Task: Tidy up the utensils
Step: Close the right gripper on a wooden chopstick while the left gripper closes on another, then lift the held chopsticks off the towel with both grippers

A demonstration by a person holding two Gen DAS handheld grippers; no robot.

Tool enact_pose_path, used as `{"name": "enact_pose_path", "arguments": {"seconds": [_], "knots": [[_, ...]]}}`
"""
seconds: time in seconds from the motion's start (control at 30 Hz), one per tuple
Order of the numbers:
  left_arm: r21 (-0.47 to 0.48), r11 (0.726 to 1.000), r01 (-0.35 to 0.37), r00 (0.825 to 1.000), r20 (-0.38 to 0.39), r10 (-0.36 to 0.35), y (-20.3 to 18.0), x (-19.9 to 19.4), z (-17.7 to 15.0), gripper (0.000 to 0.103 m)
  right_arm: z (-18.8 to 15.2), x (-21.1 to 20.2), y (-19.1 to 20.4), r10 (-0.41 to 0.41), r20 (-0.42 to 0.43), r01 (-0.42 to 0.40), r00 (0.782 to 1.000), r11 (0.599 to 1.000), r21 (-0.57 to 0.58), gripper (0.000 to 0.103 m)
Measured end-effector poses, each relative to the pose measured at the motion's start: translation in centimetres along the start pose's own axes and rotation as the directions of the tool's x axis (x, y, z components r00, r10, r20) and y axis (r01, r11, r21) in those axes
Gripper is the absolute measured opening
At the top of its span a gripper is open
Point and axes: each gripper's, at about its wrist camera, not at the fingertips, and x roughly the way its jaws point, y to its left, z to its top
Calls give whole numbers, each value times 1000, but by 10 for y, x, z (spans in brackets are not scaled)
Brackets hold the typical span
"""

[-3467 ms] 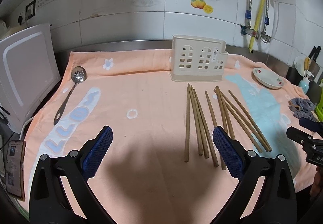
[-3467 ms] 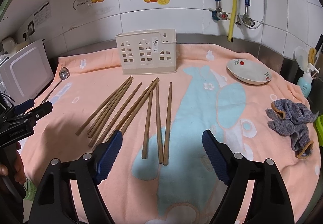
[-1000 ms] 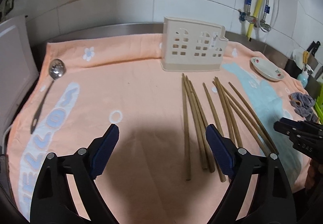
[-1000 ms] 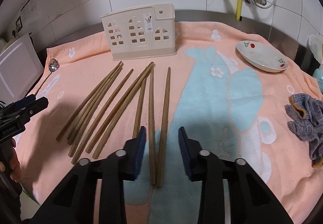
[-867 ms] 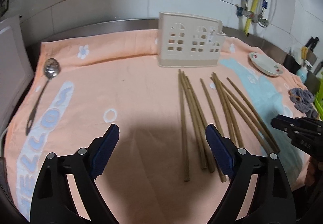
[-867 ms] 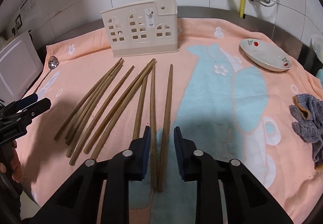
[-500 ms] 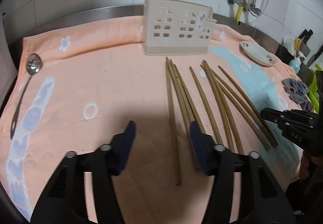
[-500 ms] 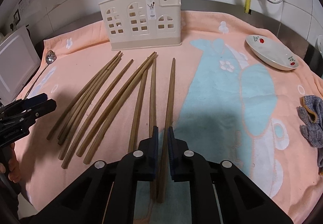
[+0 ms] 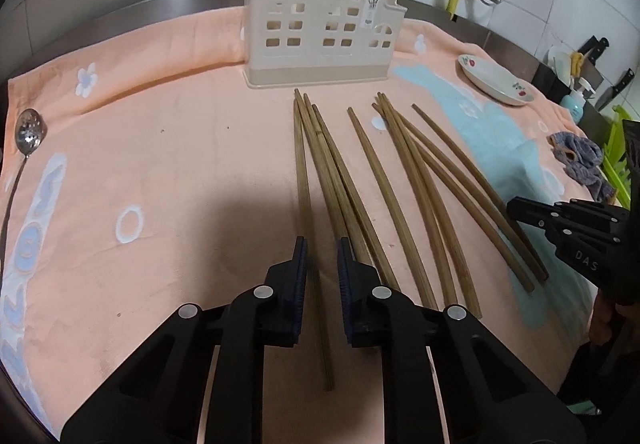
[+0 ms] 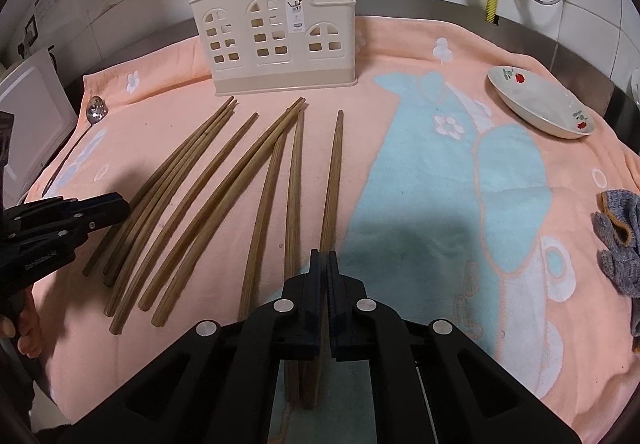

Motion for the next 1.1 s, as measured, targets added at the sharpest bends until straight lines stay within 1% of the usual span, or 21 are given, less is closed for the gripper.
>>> {"name": "enact_pose_path", "arguments": {"seconds": [0.17, 0.33, 0.43, 0.63, 0.73, 0.87, 1.1], "knots": [[-30, 1000, 7, 1000, -19, -7, 8, 9, 0, 14, 1, 2, 1, -3, -1, 3, 1000, 1000, -8, 3], [-25, 1000, 8, 1000, -22, -9, 9, 11, 1, 13, 2, 4, 3, -13, -1, 13, 1000, 1000, -15, 5], [-30, 1000, 3, 1000, -25, -4, 9, 11, 1, 13, 2, 7, 2, -2, -6, 1, 1000, 1000, -9, 7], [-46, 999, -25, 999, -26, 23, 8, 12, 1, 13, 1, 10, 6, -11, -5, 11, 1000, 1000, -26, 8], [-40, 998, -51, 999, -22, 50, 4, 12, 0, 13, 1, 9, 5, -7, -4, 7, 1000, 1000, -23, 8], [-36, 996, -80, 997, -14, 80, 1, 12, -1, 13, -1, 9, 9, -27, 4, 27, 1000, 999, -38, 8], [-46, 992, -118, 993, -16, 117, -4, 11, 1, 9, -1, 10, 7, -32, 6, 33, 999, 999, -37, 7]]}}
